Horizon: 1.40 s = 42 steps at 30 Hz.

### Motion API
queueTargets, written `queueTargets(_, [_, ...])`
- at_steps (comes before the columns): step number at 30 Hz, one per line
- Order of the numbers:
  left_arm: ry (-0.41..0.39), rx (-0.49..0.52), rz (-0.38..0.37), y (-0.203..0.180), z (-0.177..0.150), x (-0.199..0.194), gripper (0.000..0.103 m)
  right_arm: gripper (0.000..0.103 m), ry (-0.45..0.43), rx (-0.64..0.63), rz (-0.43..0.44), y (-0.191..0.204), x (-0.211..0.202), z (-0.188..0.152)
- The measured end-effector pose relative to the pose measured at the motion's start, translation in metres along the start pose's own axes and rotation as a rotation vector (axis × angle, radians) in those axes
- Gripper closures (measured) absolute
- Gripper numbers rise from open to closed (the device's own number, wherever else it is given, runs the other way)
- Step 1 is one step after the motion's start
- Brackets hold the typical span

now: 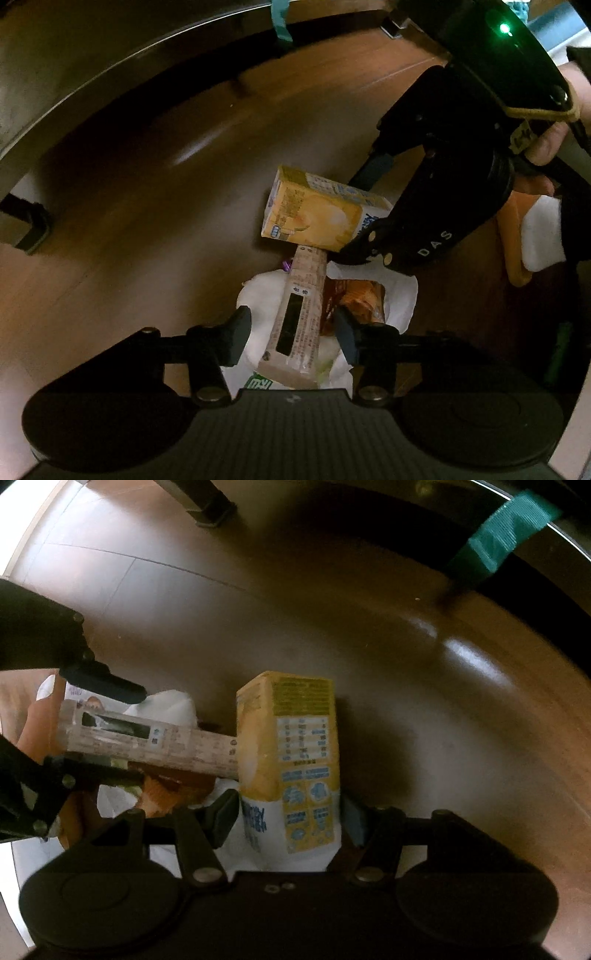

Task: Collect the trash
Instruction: 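Grasp slim tube with left gripper while right gripper grasps yellow juice carton, then carry tube and juice carton with both tools over the teal wastebasket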

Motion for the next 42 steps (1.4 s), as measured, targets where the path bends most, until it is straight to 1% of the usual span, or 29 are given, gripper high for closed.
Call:
queueTargets(1, [-0.003, 0.003, 0.004, 0.0, 0.0, 0.0, 0.058, 0.045, 0.002, -0.007, -0.007, 0.0, 0.0, -0.001])
queueTargets(3, [-0.012, 0.009, 0.013, -0.001, 0.0, -0.001, 0.066, 0.046, 0.0, -0.011, -0.013, 0.001, -0.002, -0.001])
queueTargets(9, [-0.016, 0.013, 0.014, 0.001, -0.002, -0.004, 0.073, 0.046, -0.009, -0.005, -0.03, 0.011, -0.009, -0.006])
queueTargets(10, [-0.013, 0.012, 0.011, 0.002, -0.002, -0.005, 0.076, 0.046, -0.014, -0.004, -0.034, 0.015, -0.009, -0.007])
queueTargets(11, [-0.013, 0.01, -0.001, 0.003, -0.003, -0.007, 0.083, 0.046, -0.018, -0.005, -0.037, 0.018, -0.01, -0.007])
queueTargets(12, [-0.014, 0.005, -0.016, 0.003, -0.003, -0.008, 0.084, 0.046, -0.021, -0.005, -0.038, 0.021, -0.011, -0.007])
queueTargets(15, [-0.018, -0.008, -0.023, 0.006, -0.005, -0.015, 0.086, 0.046, -0.032, -0.005, -0.047, 0.029, -0.013, -0.01])
queueTargets(19, [-0.009, -0.046, -0.031, 0.011, -0.003, -0.021, 0.087, 0.046, -0.056, 0.012, -0.064, 0.04, -0.033, -0.018])
queueTargets(21, [-0.012, -0.064, -0.036, 0.013, -0.001, -0.03, 0.09, 0.046, -0.072, 0.031, -0.07, 0.046, -0.047, -0.022])
queueTargets(22, [-0.012, -0.078, -0.039, 0.014, 0.0, -0.035, 0.096, 0.046, -0.079, 0.04, -0.075, 0.05, -0.054, -0.024])
queueTargets(24, [-0.01, -0.107, -0.047, 0.017, 0.002, -0.045, 0.097, 0.046, -0.092, 0.051, -0.091, 0.053, -0.066, -0.031])
queueTargets(29, [0.008, -0.169, -0.043, 0.022, -0.001, -0.066, 0.097, 0.046, -0.133, 0.042, -0.156, 0.075, -0.111, -0.036])
queueTargets(33, [-0.008, -0.197, -0.031, 0.021, -0.003, -0.099, 0.097, 0.046, -0.187, 0.068, -0.186, 0.099, -0.155, -0.043])
queueTargets(36, [-0.04, -0.205, -0.026, 0.02, 0.001, -0.133, 0.097, 0.046, -0.235, 0.081, -0.207, 0.114, -0.195, -0.056])
queueTargets(42, [-0.158, -0.193, 0.014, 0.001, 0.011, -0.222, 0.097, 0.046, -0.38, 0.085, -0.255, 0.154, -0.285, -0.086])
Point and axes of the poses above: each gripper's, at about its wrist camera, not at the fingertips, and x roughly the way its jaws point, y to its left, z to its top, the point moved 1 cm from there along x, roughly the way its jaws point, and after that the axes turned 11 degrees about z, right-handed, at the moved point
